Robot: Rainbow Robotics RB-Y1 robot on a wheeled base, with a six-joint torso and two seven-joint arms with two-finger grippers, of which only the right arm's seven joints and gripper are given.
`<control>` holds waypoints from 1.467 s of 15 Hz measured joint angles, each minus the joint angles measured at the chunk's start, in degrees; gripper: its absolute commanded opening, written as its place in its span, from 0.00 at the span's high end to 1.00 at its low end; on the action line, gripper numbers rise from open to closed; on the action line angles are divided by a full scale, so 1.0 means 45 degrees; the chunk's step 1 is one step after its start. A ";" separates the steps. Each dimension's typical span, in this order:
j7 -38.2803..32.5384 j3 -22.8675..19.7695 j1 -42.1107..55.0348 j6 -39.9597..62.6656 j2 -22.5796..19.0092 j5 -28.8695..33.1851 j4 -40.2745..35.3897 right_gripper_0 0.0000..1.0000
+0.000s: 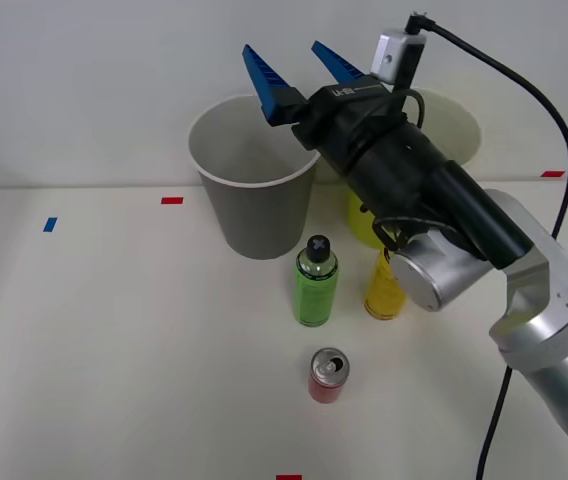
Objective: Put cans in the gray bin, plastic bottles in the light green bin
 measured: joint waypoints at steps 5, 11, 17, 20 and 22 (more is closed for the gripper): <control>-0.0940 -0.0440 0.3040 -0.0004 -0.1638 -0.0008 -0.2837 0.00; -0.0675 -0.1726 0.8181 -0.0423 -0.2248 0.0634 -0.5895 0.00; 0.0090 -0.3230 1.2724 -0.2661 -0.3080 0.1335 -0.6323 0.00; 0.0430 -0.4202 1.4780 -0.2747 -0.3095 0.1644 -0.6423 0.00; 0.0638 -0.4746 1.6055 -0.2755 -0.2924 0.1847 -0.6473 0.00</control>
